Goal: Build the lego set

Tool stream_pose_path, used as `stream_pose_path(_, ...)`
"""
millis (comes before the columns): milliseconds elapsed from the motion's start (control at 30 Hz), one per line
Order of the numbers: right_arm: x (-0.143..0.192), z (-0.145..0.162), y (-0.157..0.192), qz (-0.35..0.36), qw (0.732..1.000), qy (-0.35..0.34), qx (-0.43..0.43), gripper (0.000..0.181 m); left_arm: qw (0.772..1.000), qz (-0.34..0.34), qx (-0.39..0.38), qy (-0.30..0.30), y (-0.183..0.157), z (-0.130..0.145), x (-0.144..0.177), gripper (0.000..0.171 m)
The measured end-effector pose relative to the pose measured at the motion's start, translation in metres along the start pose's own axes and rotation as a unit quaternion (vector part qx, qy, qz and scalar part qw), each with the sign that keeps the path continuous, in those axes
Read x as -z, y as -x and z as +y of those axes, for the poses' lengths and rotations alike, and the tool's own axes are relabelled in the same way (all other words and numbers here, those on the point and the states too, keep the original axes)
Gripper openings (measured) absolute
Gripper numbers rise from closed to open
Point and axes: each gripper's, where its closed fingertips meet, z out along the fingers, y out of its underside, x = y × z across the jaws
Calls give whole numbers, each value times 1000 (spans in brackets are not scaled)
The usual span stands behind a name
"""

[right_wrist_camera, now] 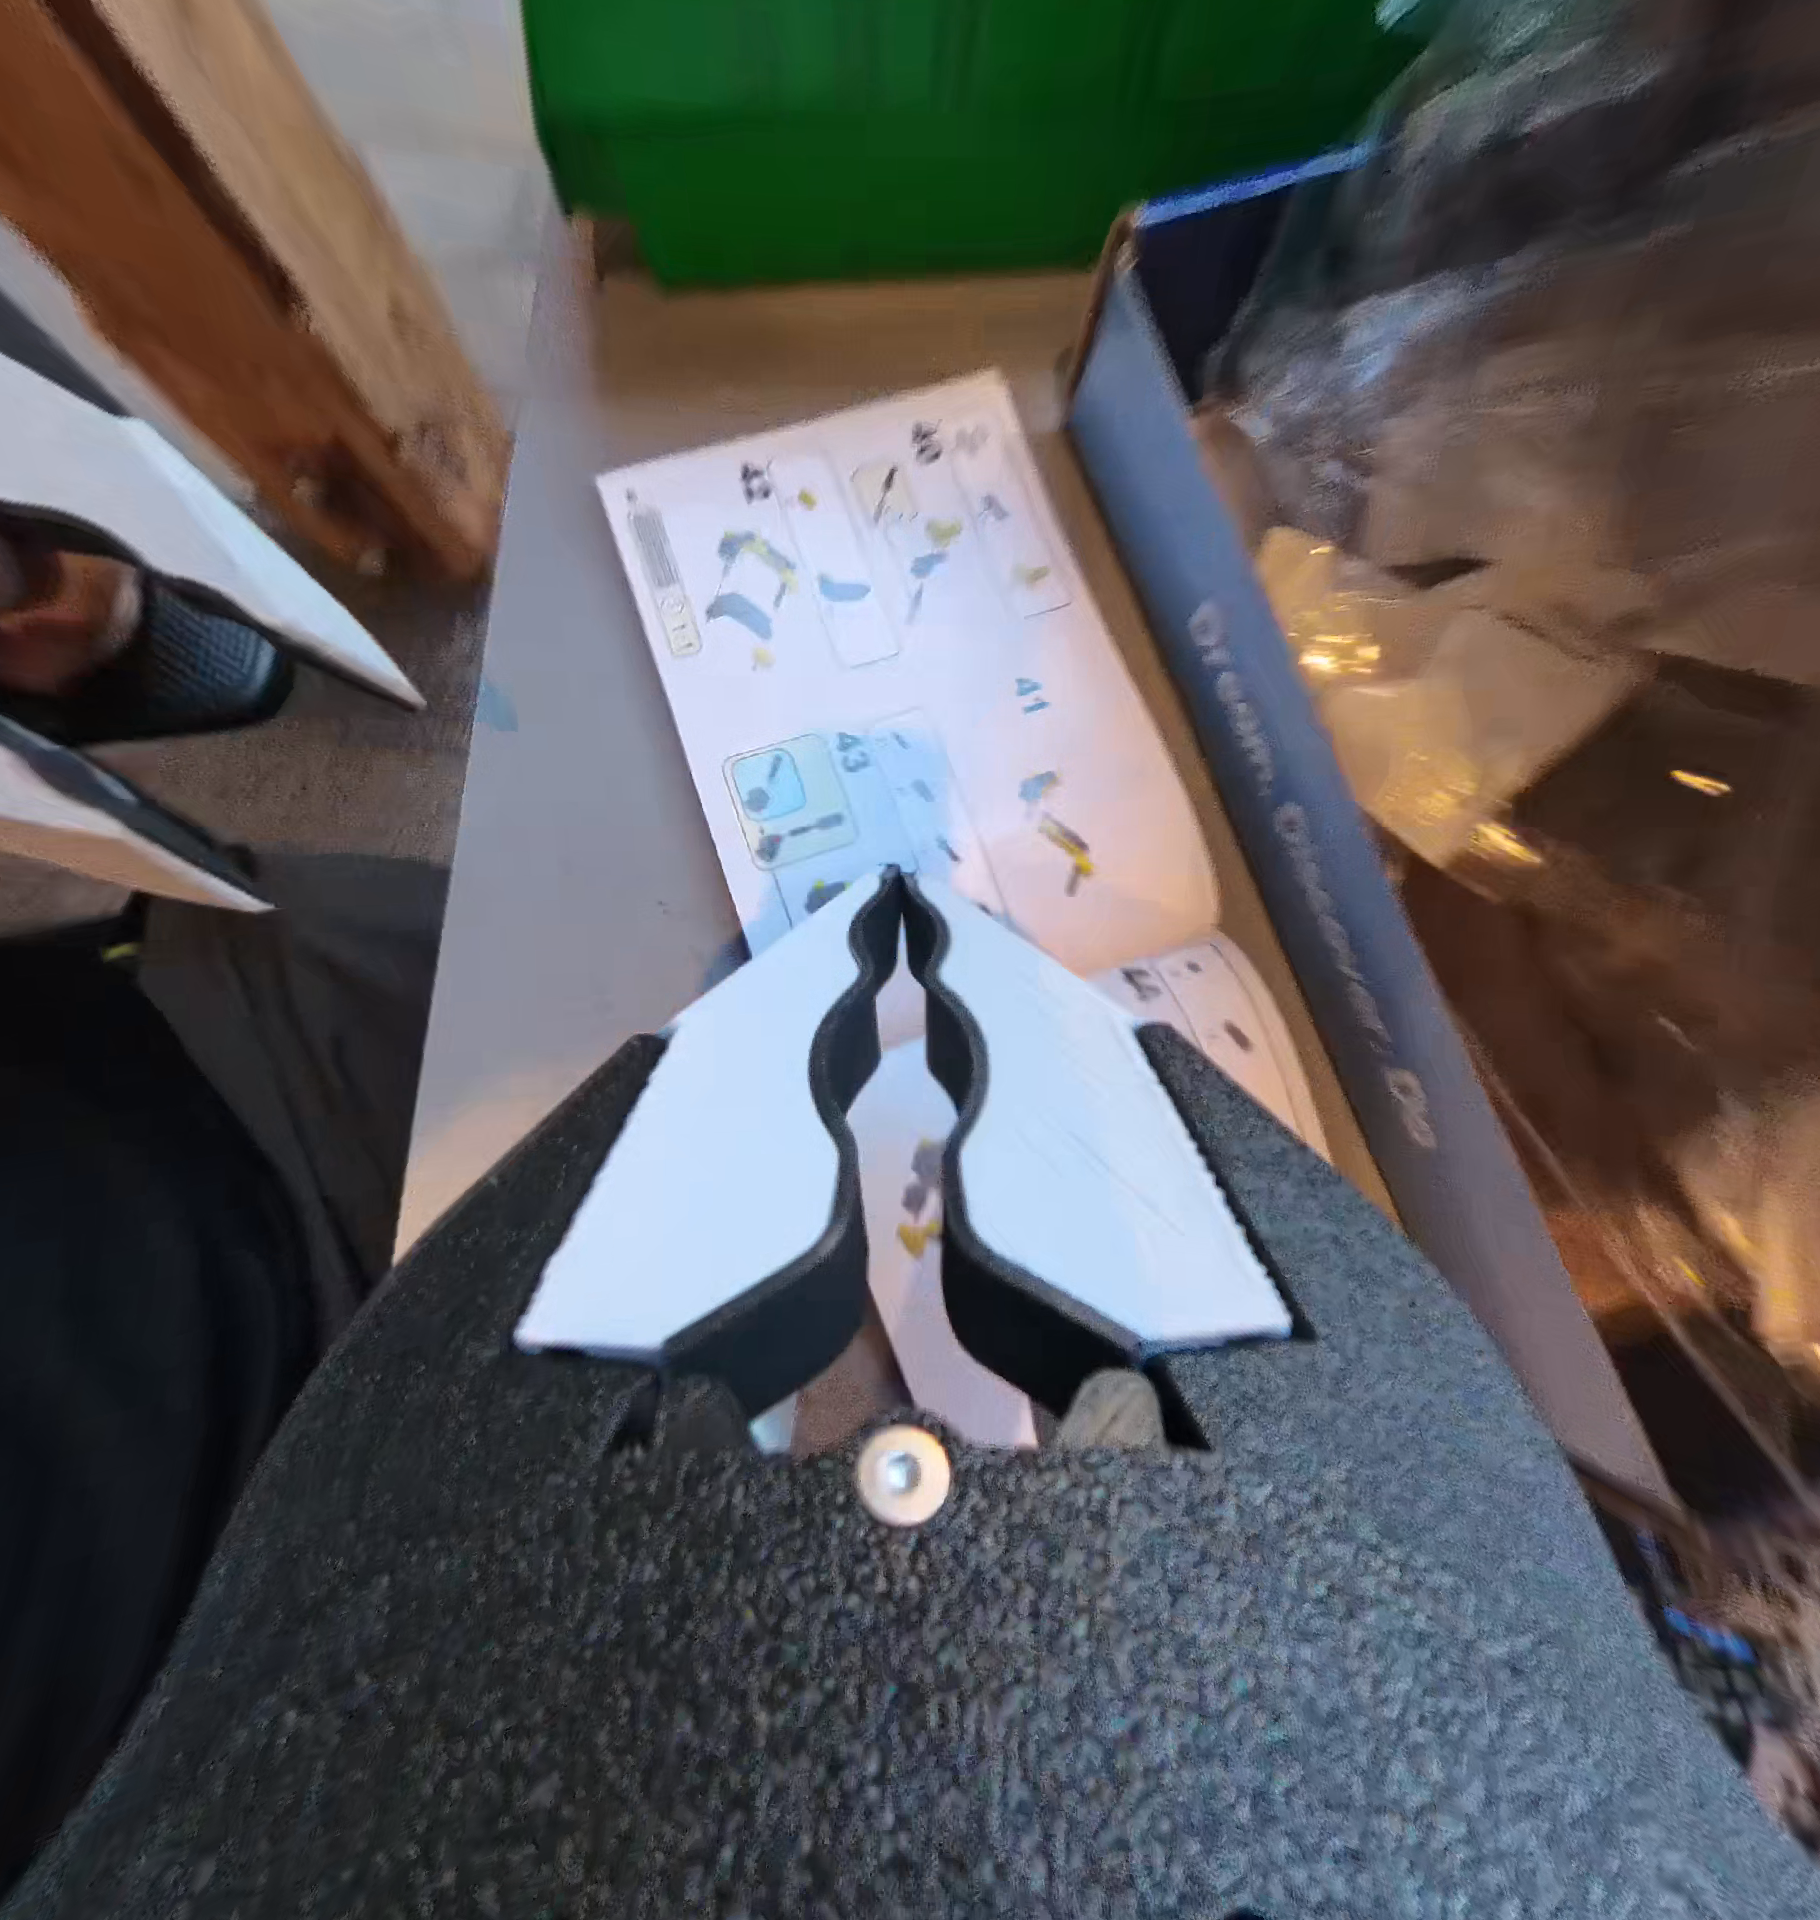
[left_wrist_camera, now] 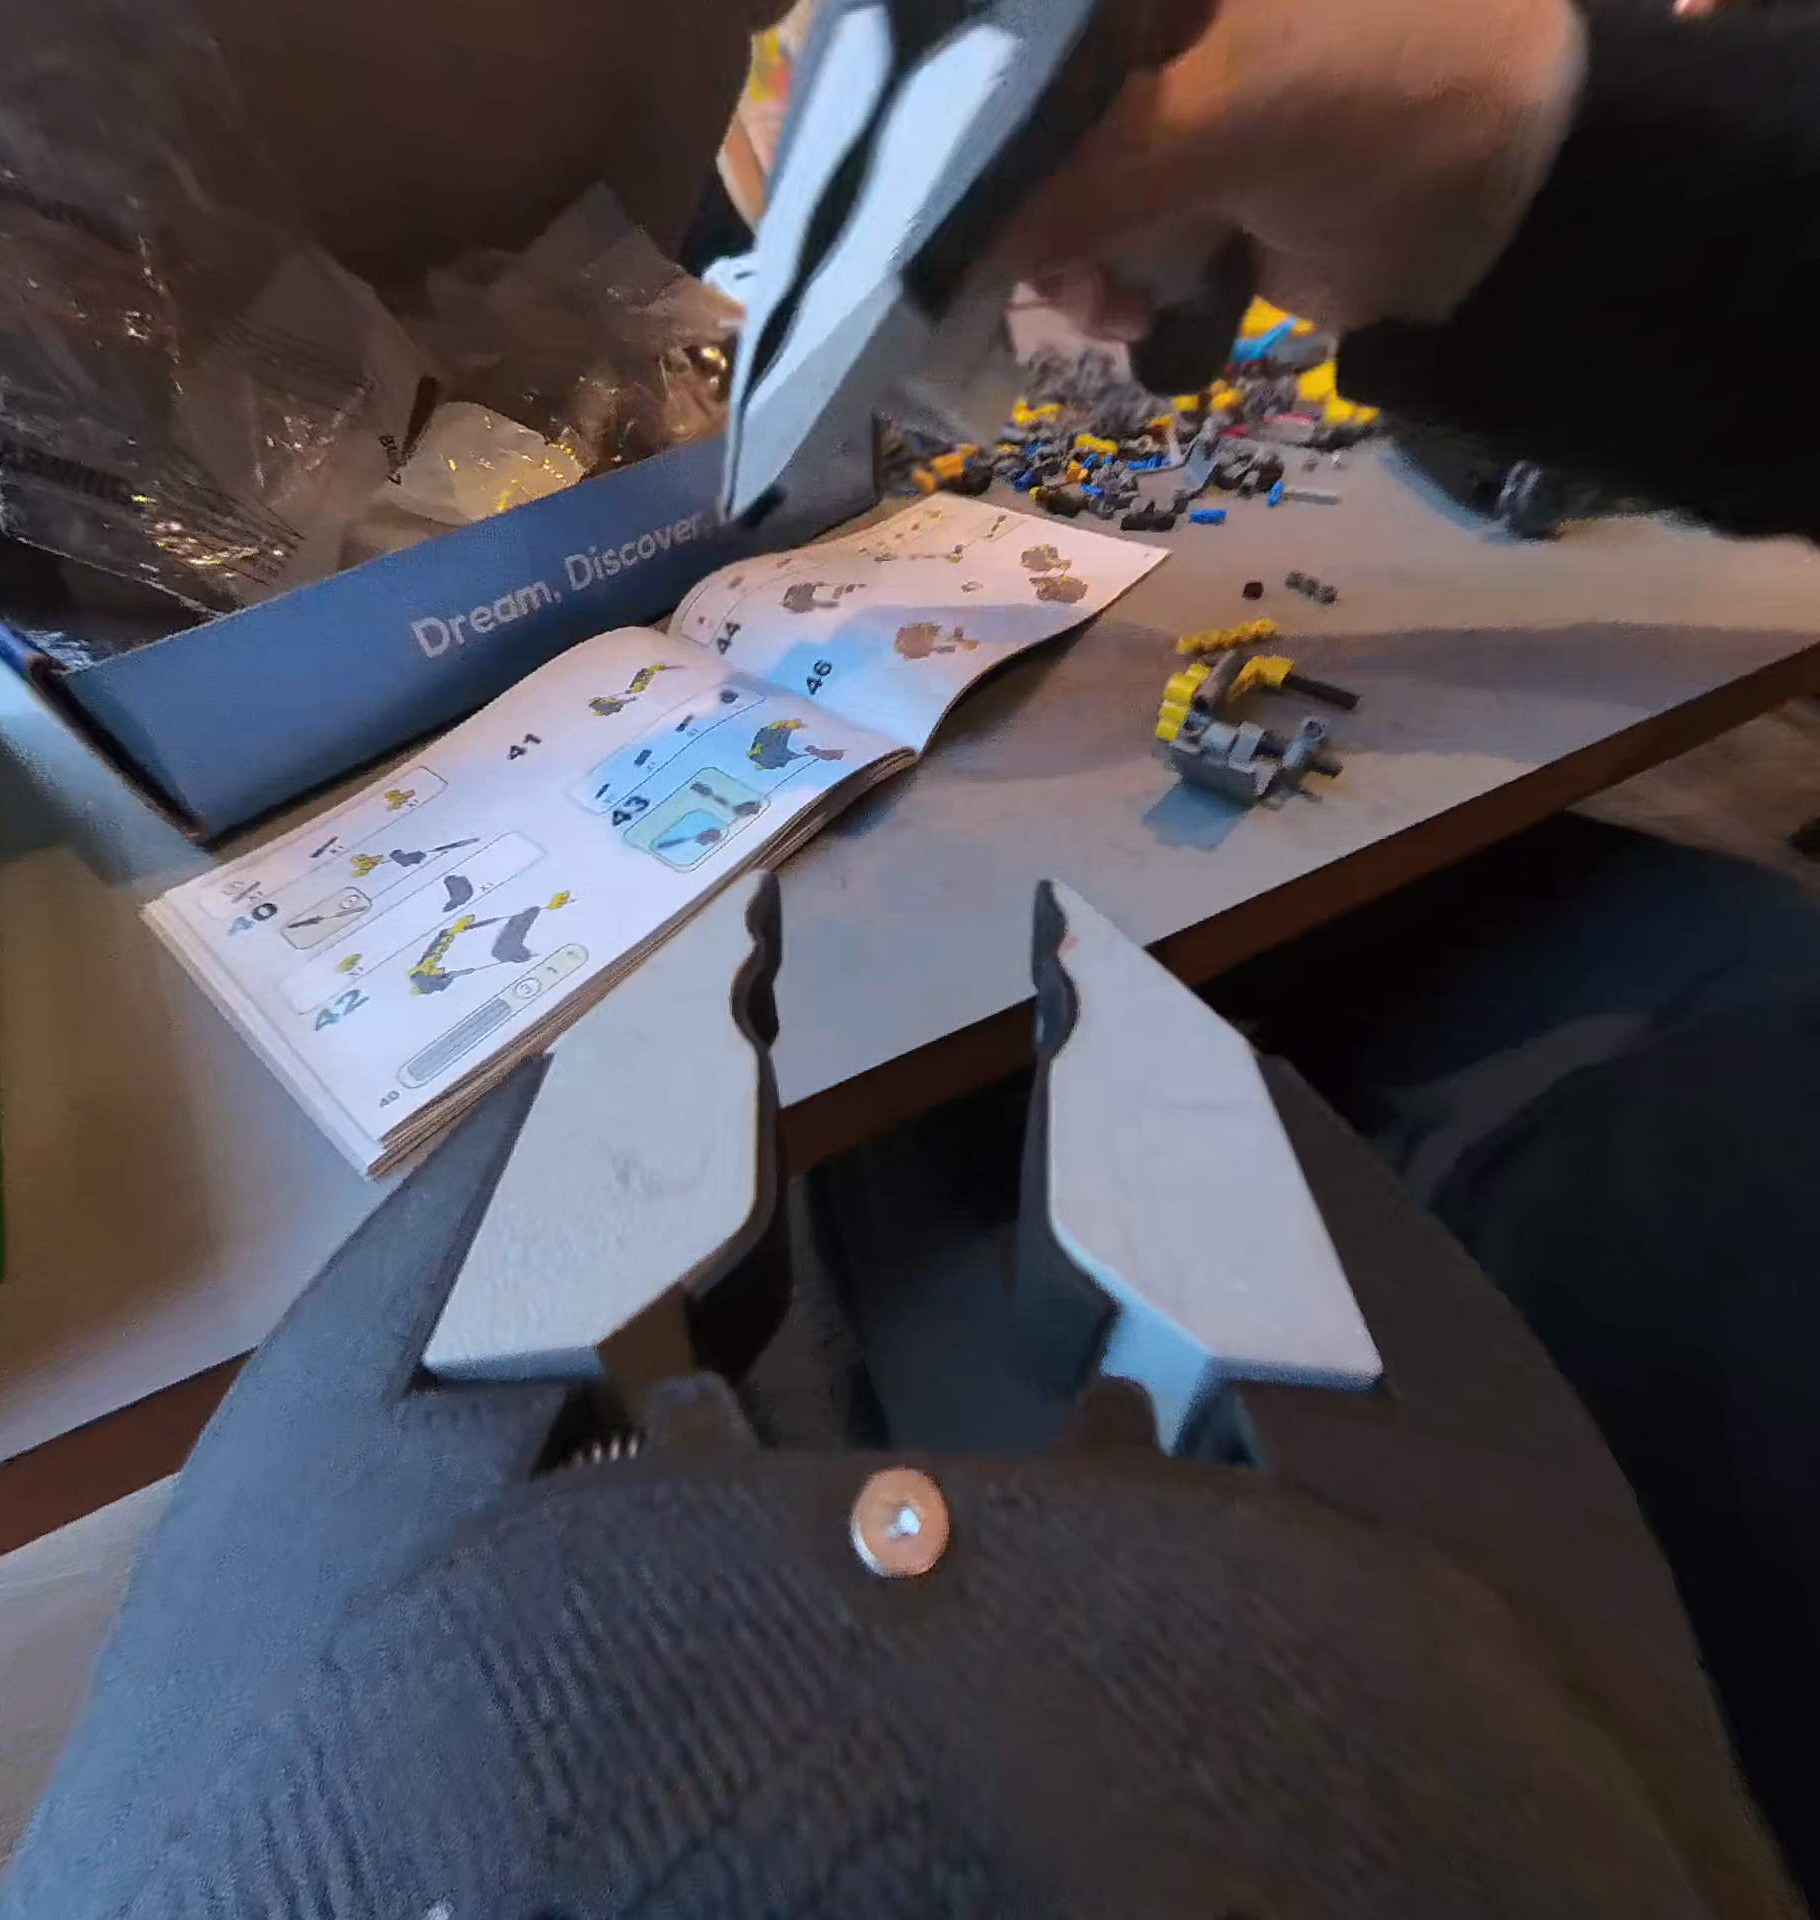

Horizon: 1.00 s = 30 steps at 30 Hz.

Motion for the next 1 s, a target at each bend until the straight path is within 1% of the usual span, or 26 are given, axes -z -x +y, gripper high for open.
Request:
stream_pose_path(67, 33, 5, -5, 46, 997, -63, -11, 3, 999, 22, 27, -20, -3, -5, 0, 49)
stream_pose_path(133, 62, 18, -7, 81, 990, -113, -28, 12, 997, 46, 42, -37, -5, -12, 0, 49)
stream_pose_path(167, 75, 27, -8, 97, 986, -130, -36, 17, 996, 51, 50, -47, -5, -16, -1, 53)
stream_pose_path(233, 95, 48, -10, 130, 979, -149, -49, 25, 993, 80, 60, -67, -10, -24, -2, 55)
stream_pose_path(267, 103, 58, -10, 147, 975, -156, -53, 30, 989, 97, 61, -91, -13, -32, -3, 65)
stream_pose_path(300, 110, 66, -10, 163, 971, -164, -57, 35, 987, 105, 62, -106, -15, -36, -3, 65)
stream_pose_path(333, 115, 74, -10, 176, 967, -171, -61, 36, 986, 112, 68, -105, -15, -37, -5, 69)
stream_pose_path(400, 119, 87, -9, 190, 963, -181, -68, 35, 982, 151, 68, -87, -19, -36, -7, 88)
stream_pose_path(433, 118, 93, -9, 195, 961, -180, -71, 34, 983, 156, 61, -69, -16, -34, -9, 80)
stream_pose_path(467, 116, 98, -9, 195, 962, -177, -77, 32, 990, 124, 52, -37, 0, -30, -12, 54)
stream_pose_path(500, 113, 101, -9, 189, 963, -173, -84, 31, 996, 75, 41, 0, 23, -25, -15, 31)
stream_pose_path(533, 107, 101, -7, 173, 966, -168, -93, 28, 999, 26, 31, 33, 46, -21, -17, 26)
stream_pose_path(567, 99, 98, -3, 145, 971, -160, -101, 20, 998, -12, 24, 59, 65, -16, -18, 32)
stream_pose_path(600, 90, 92, 1, 116, 977, -147, -101, 18, 995, -45, 15, 87, 80, -8, -18, 32)
stream_pose_path(667, 71, 79, -1, 98, 987, -102, -83, 18, 984, -122, -9, 133, 108, 12, -16, 27)
stream_pose_path(700, 61, 69, -1, 88, 990, -88, -72, 18, 979, -134, -22, 151, 113, 21, -17, 23)
stream_pose_path(767, 35, 43, 8, 31, 994, -81, -65, 18, 970, -139, -31, 195, 114, 40, -21, 14)
stream_pose_path(800, 19, 35, 12, 8, 996, -64, -63, 18, 969, -134, -33, 207, 112, 47, -23, 7)
stream_pose_path(833, 3, 31, 12, -1, 998, -39, -54, 18, 972, -129, -28, 197, 109, 47, -22, 0)
stream_pose_path(900, -24, 31, 6, 5, 999, 11, -29, 15, 973, -134, -12, 190, 109, 48, -18, 0)
stream_pose_path(967, -42, 44, 12, -24, 997, 75, -6, 0, 975, -131, 2, 181, 106, 49, -13, 0)
stream_pose_path(1000, -49, 52, 14, -27, 995, 100, 5, 0, 976, -128, 8, 175, 104, 50, -11, 0)
